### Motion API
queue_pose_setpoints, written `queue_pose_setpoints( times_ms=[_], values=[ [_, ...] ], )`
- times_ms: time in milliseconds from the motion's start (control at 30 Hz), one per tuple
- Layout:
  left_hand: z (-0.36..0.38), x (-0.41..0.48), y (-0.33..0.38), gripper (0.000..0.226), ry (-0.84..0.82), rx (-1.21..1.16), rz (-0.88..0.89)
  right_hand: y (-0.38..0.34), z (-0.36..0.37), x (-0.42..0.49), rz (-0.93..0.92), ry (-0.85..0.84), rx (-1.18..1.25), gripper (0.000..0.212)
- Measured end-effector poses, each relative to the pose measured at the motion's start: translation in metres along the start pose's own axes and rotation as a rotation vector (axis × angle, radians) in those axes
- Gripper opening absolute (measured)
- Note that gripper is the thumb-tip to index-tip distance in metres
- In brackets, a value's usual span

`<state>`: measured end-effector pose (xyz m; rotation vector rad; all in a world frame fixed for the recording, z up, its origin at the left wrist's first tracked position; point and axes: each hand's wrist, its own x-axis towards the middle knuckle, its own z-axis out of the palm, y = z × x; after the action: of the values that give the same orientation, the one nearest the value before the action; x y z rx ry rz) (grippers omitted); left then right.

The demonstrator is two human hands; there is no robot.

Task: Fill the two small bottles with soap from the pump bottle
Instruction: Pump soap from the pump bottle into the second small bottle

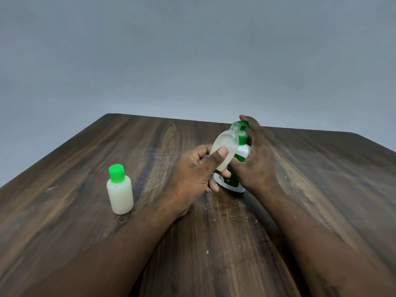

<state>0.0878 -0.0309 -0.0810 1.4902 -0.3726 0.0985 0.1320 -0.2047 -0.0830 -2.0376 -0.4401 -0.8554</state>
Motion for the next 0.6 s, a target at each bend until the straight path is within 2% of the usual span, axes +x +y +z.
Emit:
queue_pose_setpoints(
  times_ms=[267, 600],
  values=[
    [-0.0006, -0.0019, -0.0020, 0.044, -0.008, 0.021, -0.008, -0.0013, -0.0001, 0.0001, 0.014, 0.016, -0.017, 0.077],
    [0.0003, -0.0002, -0.0014, 0.043, -0.006, -0.005, -0.004, 0.0017, 0.0008, -0.0001, -0.003, 0.006, 0.033, 0.087]
  ],
)
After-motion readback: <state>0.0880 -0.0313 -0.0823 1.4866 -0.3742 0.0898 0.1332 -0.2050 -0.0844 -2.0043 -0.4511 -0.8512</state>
